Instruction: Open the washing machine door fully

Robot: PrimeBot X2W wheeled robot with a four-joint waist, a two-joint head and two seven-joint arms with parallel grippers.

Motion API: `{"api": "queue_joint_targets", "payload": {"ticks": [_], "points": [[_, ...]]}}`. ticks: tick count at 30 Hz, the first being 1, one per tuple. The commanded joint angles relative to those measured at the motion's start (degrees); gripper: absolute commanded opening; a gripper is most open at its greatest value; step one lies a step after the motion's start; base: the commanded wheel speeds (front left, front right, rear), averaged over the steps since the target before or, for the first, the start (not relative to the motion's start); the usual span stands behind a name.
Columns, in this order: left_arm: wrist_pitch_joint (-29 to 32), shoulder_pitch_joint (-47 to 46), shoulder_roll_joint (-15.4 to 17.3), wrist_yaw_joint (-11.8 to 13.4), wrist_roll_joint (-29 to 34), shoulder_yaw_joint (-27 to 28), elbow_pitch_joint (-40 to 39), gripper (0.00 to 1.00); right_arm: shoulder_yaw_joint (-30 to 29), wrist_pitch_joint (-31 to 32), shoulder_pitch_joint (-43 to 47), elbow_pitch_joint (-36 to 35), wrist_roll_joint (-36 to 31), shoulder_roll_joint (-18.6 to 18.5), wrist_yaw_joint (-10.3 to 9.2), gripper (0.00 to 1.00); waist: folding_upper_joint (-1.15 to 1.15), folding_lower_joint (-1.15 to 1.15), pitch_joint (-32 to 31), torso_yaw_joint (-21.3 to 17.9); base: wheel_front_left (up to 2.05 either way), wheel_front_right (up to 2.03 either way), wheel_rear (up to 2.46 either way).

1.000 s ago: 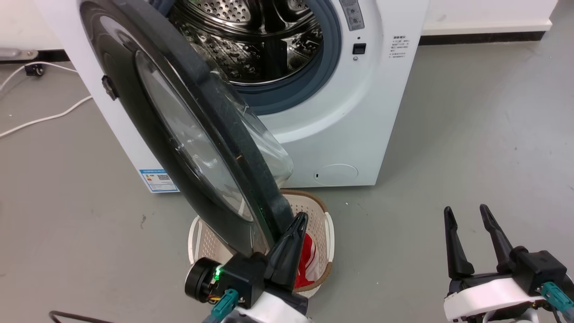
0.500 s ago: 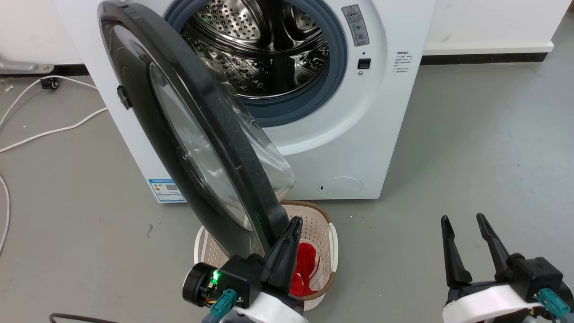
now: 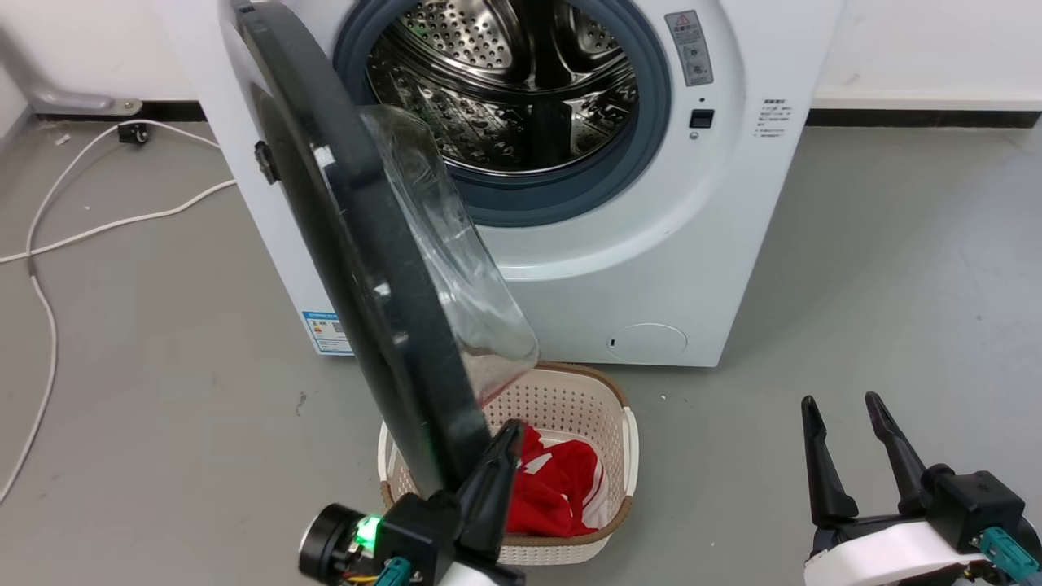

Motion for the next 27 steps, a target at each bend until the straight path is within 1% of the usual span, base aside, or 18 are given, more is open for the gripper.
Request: {"api": "queue_joint_targets", "payload": {"ticks": [1, 6, 9, 14, 20, 27], "points": [[0.5, 0.8, 1.5, 1.0, 0.2, 1.2, 0.2, 0.0, 0.0, 0.0, 0.6, -0.1, 0.2, 0.1, -0.04, 1.0, 0.0, 0.0, -0.1, 0.4, 0.0, 0.0, 0.0], [1.7, 2.6, 2.6, 2.2, 1.2, 0.8, -3.2, 0.0, -0.3, -0.2, 0.9, -0.1, 0.3, 0.1, -0.04, 1.0, 0.0, 0.0, -0.1, 1.9, 0.0, 0.0, 0.0], [2.3, 3.7, 3.0, 3.0, 1.1, 0.9, -4.9, 0.0, -0.6, -0.3, 1.2, -0.3, 0.4, 0.1, -0.04, 1.0, 0.0, 0.0, 0.1, 3.5, 0.0, 0.0, 0.0], [2.9, 4.8, 4.0, 4.7, 0.7, 2.3, -6.1, 0.0, -0.9, -0.5, 1.0, -0.6, 0.5, 0.1, -0.04, 1.0, 0.0, 0.0, 0.6, 7.4, 0.0, 0.0, 0.0], [2.2, 5.2, 4.3, 5.7, 0.4, 3.6, -7.3, 0.0, -1.2, -0.6, 0.2, -0.7, 0.1, 0.1, -0.04, 1.0, 0.0, 0.0, 1.3, 12.3, 0.0, 0.0, 0.0], [0.7, 5.5, 5.2, 7.1, -1.4, 7.3, -6.7, 0.0, -1.1, -0.4, -0.4, -0.8, -0.3, 0.1, -0.04, 1.0, 0.0, 0.0, 2.1, 16.1, 0.0, 0.0, 0.0]]}}
